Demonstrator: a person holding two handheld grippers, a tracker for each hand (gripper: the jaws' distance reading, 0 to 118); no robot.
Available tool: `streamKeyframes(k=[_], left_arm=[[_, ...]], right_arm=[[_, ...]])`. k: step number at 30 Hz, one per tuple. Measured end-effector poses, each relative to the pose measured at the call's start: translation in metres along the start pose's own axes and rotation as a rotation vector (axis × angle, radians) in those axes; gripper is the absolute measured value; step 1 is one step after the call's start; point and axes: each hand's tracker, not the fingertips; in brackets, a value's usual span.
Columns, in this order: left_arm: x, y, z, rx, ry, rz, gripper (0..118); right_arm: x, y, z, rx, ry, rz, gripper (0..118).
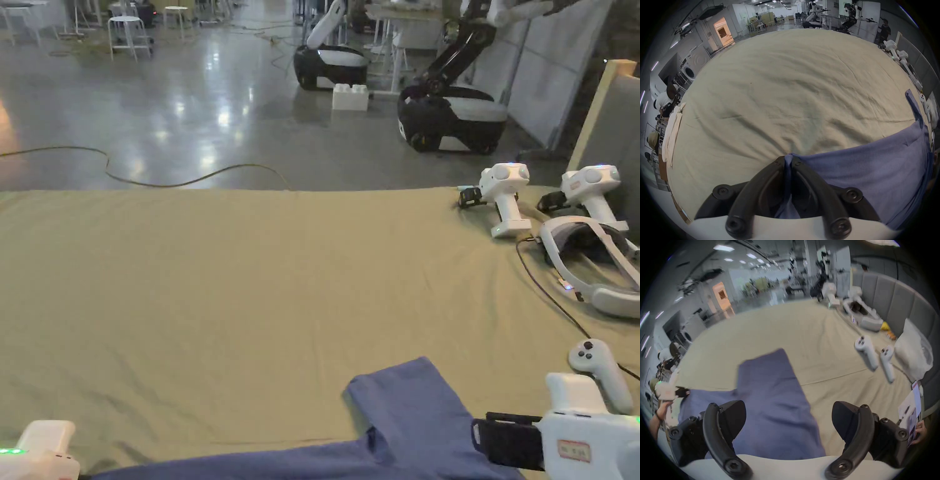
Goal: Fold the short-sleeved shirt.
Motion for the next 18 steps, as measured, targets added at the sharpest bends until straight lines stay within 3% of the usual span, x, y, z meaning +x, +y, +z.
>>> streamKeyframes(k=[2,3,4,5,7,8,9,10,14,18], left_arm=[[0.003,0.003,0.000,-0.010,0.004,-0.012,9],[0.003,0.003,-0.001,-0.012,0.007,-0.017,9],[0.003,0.002,0.000,-0.013,0.016,-0.027,9],[0.003,0.002,0.000,-0.011,0.018,-0.028,9],[0.004,0.001,0.000,-0.004,0.020,-0.035,9],[0.004,0.001,0.000,-0.005,0.023,-0.035,9],[0.003,0.000,0.000,-0.003,0.023,-0.037,9],[0.004,0.000,0.001,-0.002,0.022,-0.036,9],[-0.015,-0.002,0.035,0.091,-0.039,0.066,8],[-0.039,-0.049,0.116,0.262,-0.205,0.139,8]], right_arm=[[0.005,0.011,-0.047,-0.133,-0.058,-0.016,105],[0.006,0.014,-0.067,-0.184,-0.087,-0.018,98],[0.004,0.014,-0.082,-0.244,-0.136,-0.003,74],[-0.003,0.008,-0.090,-0.281,-0.173,0.014,61],[-0.013,0.006,-0.086,-0.221,-0.199,0.068,59],[-0.016,0.007,-0.081,-0.233,-0.192,0.069,42],[-0.020,0.005,-0.075,-0.211,-0.143,0.108,7],[-0.020,0.006,-0.073,-0.211,-0.150,0.102,0],[-0.016,0.001,-0.037,-0.151,-0.088,0.032,0],[-0.015,-0.024,0.050,0.013,-0.005,0.078,0]])
